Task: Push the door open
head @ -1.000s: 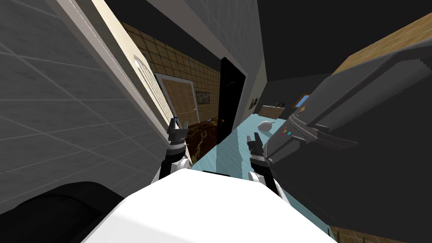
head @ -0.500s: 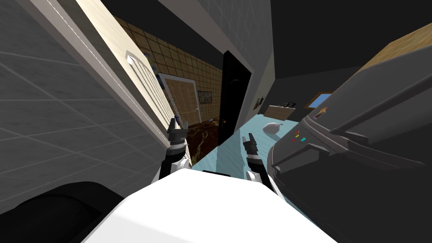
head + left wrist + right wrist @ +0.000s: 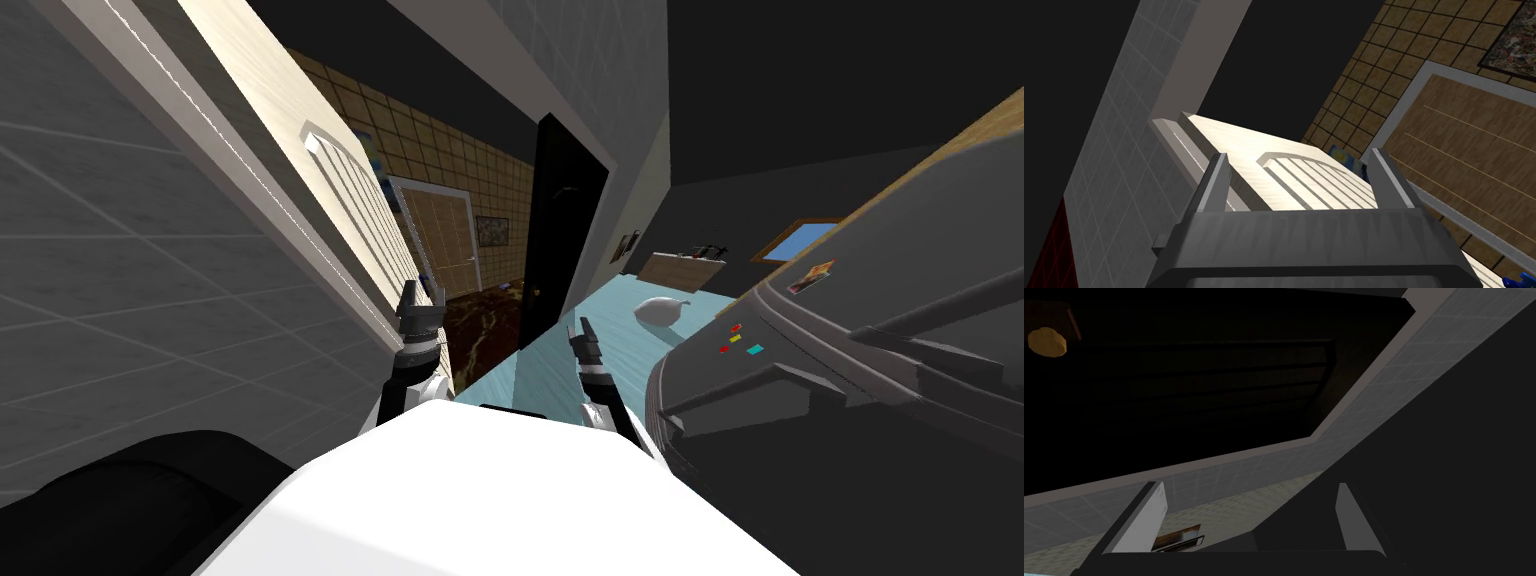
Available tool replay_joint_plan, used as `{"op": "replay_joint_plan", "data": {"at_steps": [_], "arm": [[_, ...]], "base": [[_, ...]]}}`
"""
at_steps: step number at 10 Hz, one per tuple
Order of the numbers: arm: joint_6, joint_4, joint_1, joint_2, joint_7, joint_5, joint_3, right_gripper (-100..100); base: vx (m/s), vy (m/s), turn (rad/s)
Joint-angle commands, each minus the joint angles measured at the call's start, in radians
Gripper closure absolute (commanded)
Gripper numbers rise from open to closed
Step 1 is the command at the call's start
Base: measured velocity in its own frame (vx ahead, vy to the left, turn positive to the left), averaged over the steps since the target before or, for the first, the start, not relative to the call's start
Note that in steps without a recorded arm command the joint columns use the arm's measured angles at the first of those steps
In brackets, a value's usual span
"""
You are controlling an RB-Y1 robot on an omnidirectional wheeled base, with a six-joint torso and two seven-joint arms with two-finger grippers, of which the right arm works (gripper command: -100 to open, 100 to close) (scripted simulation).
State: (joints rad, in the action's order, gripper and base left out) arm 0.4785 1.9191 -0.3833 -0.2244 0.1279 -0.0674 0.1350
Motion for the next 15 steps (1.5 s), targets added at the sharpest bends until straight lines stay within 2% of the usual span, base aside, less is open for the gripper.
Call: {"op": "replay_joint_plan", "data": {"at_steps": [1,11,12,15], "arm": [[0.011,-0.048,0.02,-0.041,0.02,-0.018,0.029,-100],[0.05,-0.266,0.135,-0.202,0.099,-0.092,0.137,-100],[0.058,-0.308,0.158,-0.234,0.115,-0.106,0.158,-100],[0.069,-0.37,0.191,-0.279,0.137,-0.127,0.188,-100]], "base": [[0.141,-0.067,0.234],[0.091,-0.065,0.127],[0.115,-0.108,0.187],[0.1,-0.085,0.147]]}}
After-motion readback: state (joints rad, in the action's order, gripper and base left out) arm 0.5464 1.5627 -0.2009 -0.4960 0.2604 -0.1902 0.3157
